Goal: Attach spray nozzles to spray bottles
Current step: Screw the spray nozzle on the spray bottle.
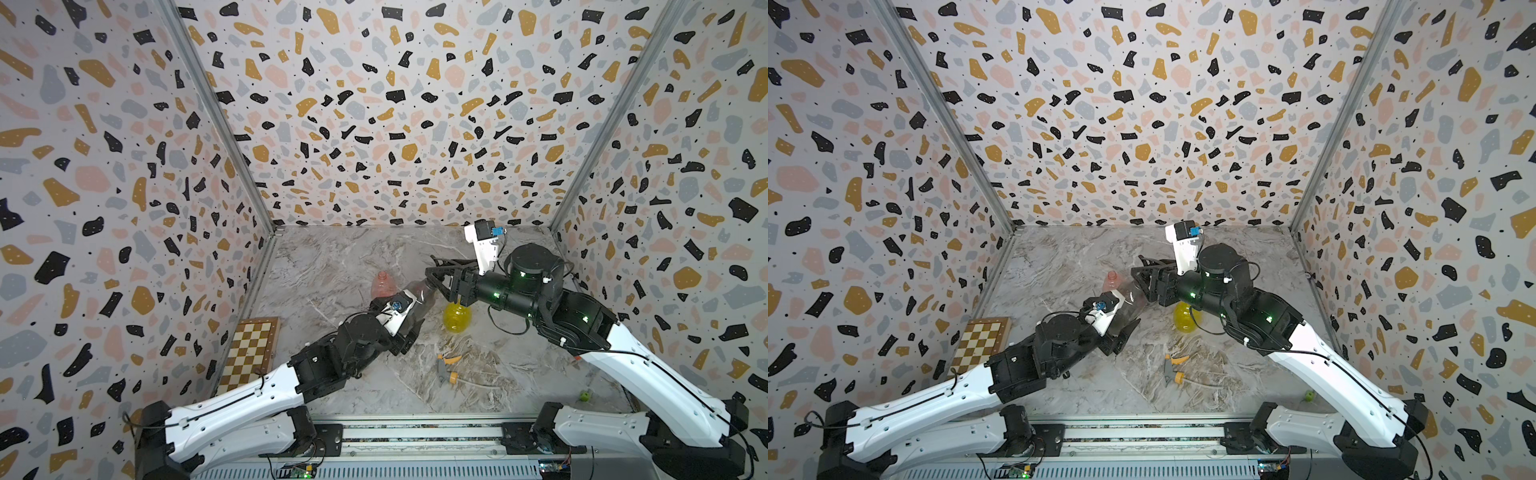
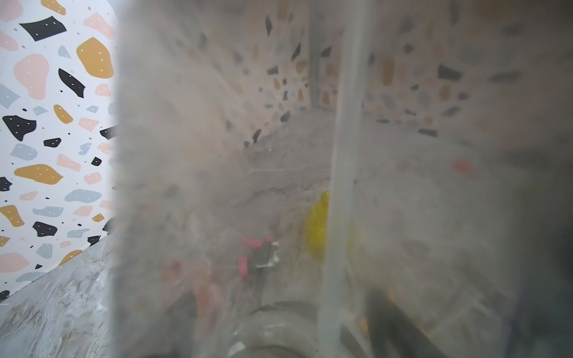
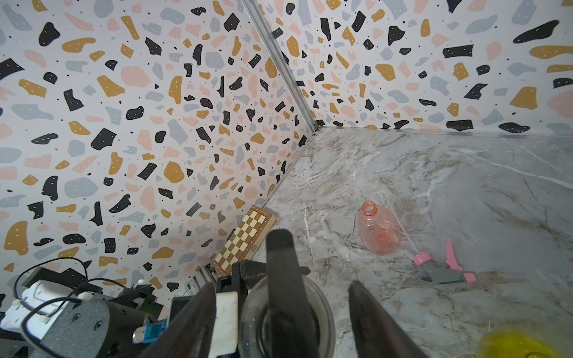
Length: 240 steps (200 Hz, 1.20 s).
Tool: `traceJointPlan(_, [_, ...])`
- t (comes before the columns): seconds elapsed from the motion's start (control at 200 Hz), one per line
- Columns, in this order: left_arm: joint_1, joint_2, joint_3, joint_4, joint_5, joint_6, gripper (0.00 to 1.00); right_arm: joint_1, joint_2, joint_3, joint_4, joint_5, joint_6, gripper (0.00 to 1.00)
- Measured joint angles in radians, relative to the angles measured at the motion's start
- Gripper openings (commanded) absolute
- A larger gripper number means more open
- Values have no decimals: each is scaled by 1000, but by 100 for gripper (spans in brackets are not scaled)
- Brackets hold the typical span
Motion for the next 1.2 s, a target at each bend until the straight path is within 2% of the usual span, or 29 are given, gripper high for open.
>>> traceJointPlan(0.511, [-4,-17,-54,133,32,15,0,11,-10,23,11,-35,-52,76])
traceJointPlan(0.816, [-2,-70,-105,222,105,23,0,25,-34,24,11,-64,-88,77])
traceJointPlan(1.201, [43,-79,-117,265,161,7,0,97,-57,27,3,-44,-111,78])
